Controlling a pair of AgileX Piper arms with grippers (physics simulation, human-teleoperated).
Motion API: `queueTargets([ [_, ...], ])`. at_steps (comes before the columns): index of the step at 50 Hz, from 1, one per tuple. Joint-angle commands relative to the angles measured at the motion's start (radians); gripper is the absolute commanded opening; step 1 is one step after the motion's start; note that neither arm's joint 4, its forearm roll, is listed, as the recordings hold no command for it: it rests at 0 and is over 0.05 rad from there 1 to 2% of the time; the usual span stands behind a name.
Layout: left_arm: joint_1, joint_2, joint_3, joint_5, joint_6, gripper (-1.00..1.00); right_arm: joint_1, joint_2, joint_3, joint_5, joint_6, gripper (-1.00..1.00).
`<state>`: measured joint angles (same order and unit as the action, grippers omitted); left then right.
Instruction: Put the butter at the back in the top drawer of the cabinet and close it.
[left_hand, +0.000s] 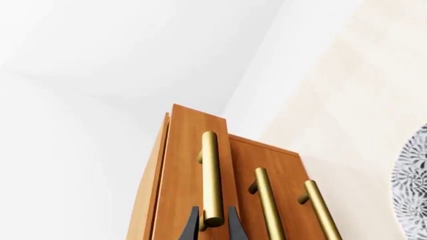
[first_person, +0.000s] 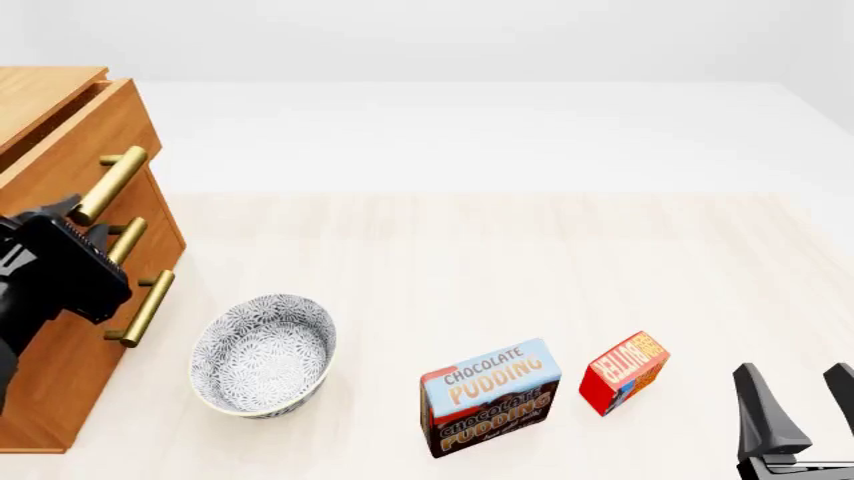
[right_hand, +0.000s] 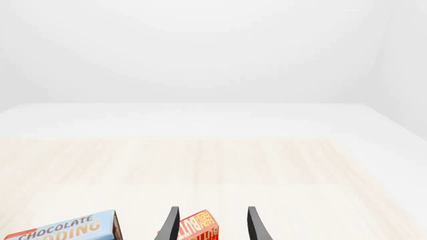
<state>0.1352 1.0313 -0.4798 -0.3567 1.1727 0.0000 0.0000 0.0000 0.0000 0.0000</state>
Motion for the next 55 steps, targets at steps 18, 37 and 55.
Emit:
queueTargets([
  [18, -0.057, 0.011, 0.008, 0.015, 0.006, -1.0, 0.0, 0.0, 0.0, 0.0, 0.0, 1.0],
  [37, -0.119, 0.0, -0.007, 0.043, -0.001, -1.0, 0.0, 0.0, 0.0, 0.0, 0.0, 1.0],
  [55, -0.158, -0.037, -0.013, 0.086, -0.011, -1.0, 0.0, 0.0, 0.0, 0.0, 0.0, 1.0],
])
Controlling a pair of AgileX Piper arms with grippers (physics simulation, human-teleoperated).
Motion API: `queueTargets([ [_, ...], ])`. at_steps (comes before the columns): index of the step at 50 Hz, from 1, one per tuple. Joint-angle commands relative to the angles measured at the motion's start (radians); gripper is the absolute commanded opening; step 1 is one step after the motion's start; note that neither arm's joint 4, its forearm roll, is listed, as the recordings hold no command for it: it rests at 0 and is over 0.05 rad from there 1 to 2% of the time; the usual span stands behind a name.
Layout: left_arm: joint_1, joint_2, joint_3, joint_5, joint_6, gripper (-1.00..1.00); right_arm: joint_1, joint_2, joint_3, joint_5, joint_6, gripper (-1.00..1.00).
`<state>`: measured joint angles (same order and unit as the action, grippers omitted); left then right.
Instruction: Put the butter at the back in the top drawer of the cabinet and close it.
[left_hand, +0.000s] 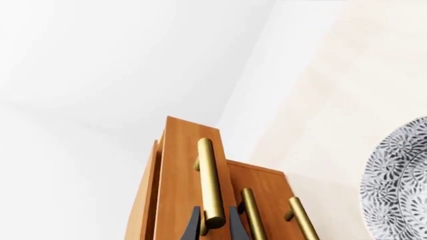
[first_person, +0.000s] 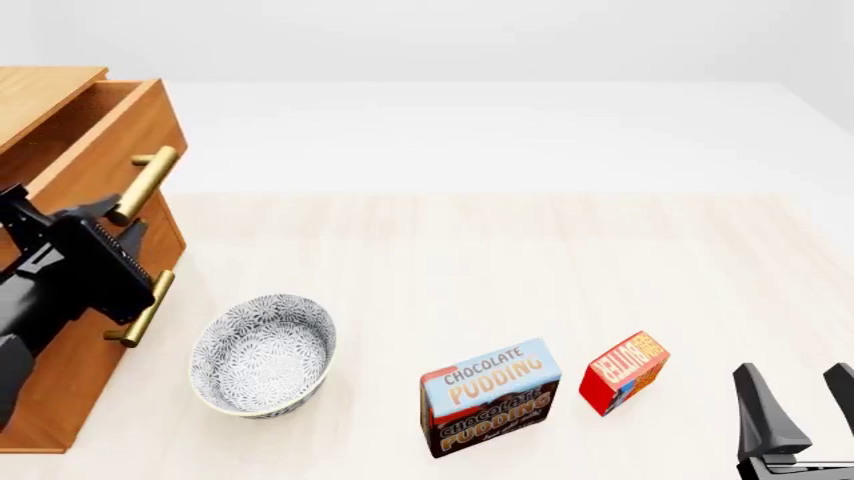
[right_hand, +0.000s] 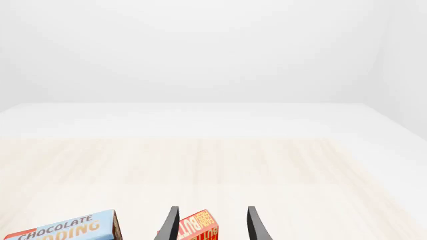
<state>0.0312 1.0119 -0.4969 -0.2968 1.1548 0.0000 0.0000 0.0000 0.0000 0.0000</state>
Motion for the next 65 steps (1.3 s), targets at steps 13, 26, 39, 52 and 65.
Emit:
queueTargets([
  [13, -0.066, -0.039, -0.003, 0.046, 0.005, -1.0, 0.0, 0.0, 0.0, 0.0, 0.0, 1.0],
  [26, -0.068, -0.059, -0.004, 0.064, 0.012, -1.0, 0.0, 0.0, 0.0, 0.0, 0.0, 1.0],
  [39, -0.064, -0.101, -0.007, 0.102, 0.016, -1.0, 0.0, 0.0, 0.0, 0.0, 0.0, 1.0],
  [52, -0.063, -0.167, -0.023, 0.161, 0.019, -1.0, 0.0, 0.0, 0.0, 0.0, 0.0, 1.0],
  [65, -0.072, -0.282, -0.079, 0.286, -0.019, 1.0, 0.0, 0.0, 0.0, 0.0, 0.0, 1.0],
])
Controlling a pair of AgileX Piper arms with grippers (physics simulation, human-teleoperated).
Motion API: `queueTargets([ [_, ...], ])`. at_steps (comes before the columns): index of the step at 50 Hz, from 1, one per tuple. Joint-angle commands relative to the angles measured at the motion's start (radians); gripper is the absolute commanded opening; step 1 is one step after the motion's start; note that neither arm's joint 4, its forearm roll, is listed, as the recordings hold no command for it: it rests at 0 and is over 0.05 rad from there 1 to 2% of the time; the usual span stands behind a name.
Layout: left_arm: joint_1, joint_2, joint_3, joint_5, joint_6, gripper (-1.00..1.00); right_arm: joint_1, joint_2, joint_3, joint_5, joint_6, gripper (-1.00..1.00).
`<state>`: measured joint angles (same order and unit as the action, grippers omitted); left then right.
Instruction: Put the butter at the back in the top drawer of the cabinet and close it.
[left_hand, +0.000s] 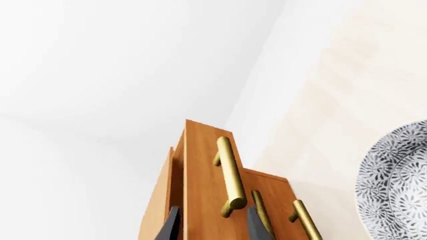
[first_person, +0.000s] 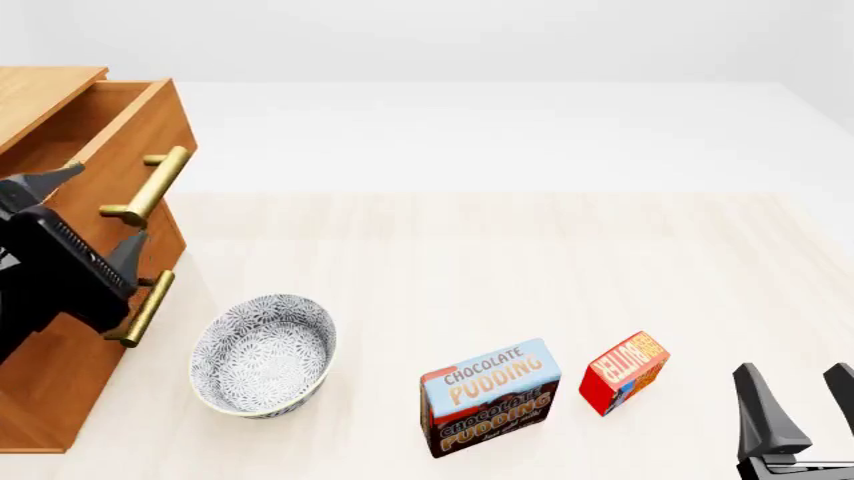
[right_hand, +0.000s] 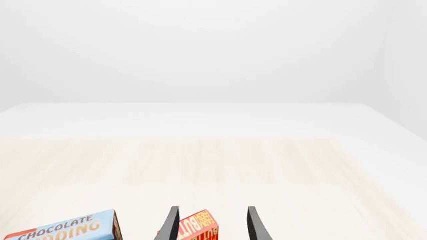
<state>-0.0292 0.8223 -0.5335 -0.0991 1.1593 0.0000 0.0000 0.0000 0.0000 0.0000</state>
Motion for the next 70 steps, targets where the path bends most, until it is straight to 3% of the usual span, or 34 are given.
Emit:
queueTargets([
  [1, -0.01, -0.1, -0.052, 0.106, -0.03, 1.0, 0.0, 0.0, 0.0, 0.0, 0.0, 1.0],
  [15, -0.026, -0.148, -0.26, 0.332, -0.172, 1.0, 0.0, 0.0, 0.0, 0.0, 0.0, 1.0],
  [17, -0.033, -0.134, -0.323, 0.386, -0.224, 1.0, 0.0, 0.0, 0.0, 0.0, 0.0, 1.0],
  [25, -0.014, -0.121, -0.408, 0.449, -0.273, 1.0, 0.0, 0.0, 0.0, 0.0, 0.0, 1.0],
  [32, 0.022, -0.076, -0.528, 0.572, -0.389, 1.0, 0.0, 0.0, 0.0, 0.0, 0.0, 1.0],
  [36, 0.014, -0.017, -0.636, 0.676, -0.494, 1.0, 0.0, 0.0, 0.0, 0.0, 0.0, 1.0],
  [39, 0.014, -0.003, -0.67, 0.708, -0.512, 1.0, 0.0, 0.0, 0.0, 0.0, 0.0, 1.0],
  [40, 0.001, 0.023, -0.721, 0.744, -0.556, 1.0, 0.0, 0.0, 0.0, 0.0, 0.0, 1.0],
  [48, -0.003, 0.092, -0.844, 0.858, -0.652, 1.0, 0.0, 0.0, 0.0, 0.0, 0.0, 1.0],
  [62, -0.025, 0.196, -0.995, 1.014, -0.802, 1.0, 0.0, 0.0, 0.0, 0.0, 0.0, 1.0],
  [70, 0.004, 0.237, -1.038, 1.061, -0.871, 1.0, 0.0, 0.0, 0.0, 0.0, 0.0, 1.0],
])
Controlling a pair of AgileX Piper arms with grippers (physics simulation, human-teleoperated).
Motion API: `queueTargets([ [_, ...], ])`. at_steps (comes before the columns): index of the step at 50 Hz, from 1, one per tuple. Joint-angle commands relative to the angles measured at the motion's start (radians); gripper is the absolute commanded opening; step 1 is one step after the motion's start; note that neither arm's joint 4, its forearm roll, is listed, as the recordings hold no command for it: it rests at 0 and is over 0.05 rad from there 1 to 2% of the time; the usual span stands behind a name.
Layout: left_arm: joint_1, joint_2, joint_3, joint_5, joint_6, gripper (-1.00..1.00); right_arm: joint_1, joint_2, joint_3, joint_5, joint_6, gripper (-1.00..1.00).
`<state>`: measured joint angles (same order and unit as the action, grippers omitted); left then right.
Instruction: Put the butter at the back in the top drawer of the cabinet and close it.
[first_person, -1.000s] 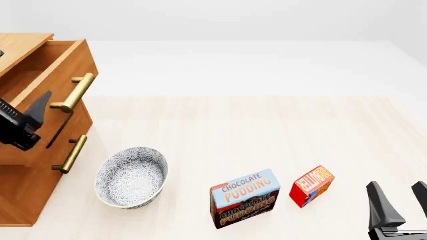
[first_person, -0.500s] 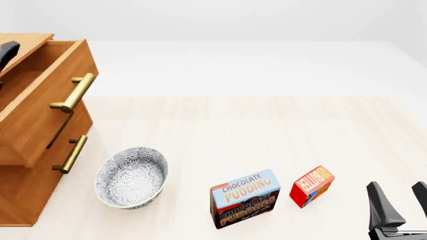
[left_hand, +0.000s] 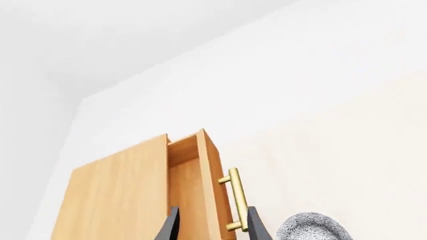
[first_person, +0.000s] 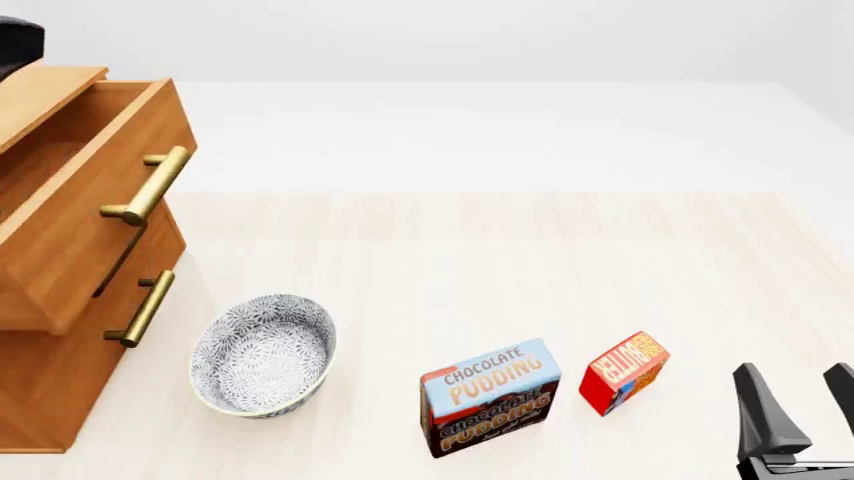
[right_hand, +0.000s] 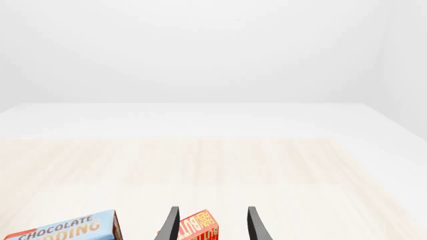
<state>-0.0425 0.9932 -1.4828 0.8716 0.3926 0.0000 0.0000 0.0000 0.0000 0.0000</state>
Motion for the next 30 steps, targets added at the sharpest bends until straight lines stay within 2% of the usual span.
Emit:
queueTargets([
  [1, 0.012, 0.074, -0.101, 0.095, -0.122, 1.0, 0.0, 0.0, 0.0, 0.0, 0.0, 1.0],
  [10, 0.049, 0.109, -0.136, 0.138, -0.17, 1.0, 0.0, 0.0, 0.0, 0.0, 0.0, 1.0],
  [14, 0.059, 0.117, -0.146, 0.147, -0.168, 1.0, 0.0, 0.0, 0.0, 0.0, 0.0, 1.0],
  [21, 0.044, 0.161, -0.164, 0.174, -0.215, 1.0, 0.0, 0.0, 0.0, 0.0, 0.0, 1.0],
  [30, 0.049, 0.19, -0.172, 0.198, -0.223, 1.0, 0.0, 0.0, 0.0, 0.0, 0.0, 1.0],
])
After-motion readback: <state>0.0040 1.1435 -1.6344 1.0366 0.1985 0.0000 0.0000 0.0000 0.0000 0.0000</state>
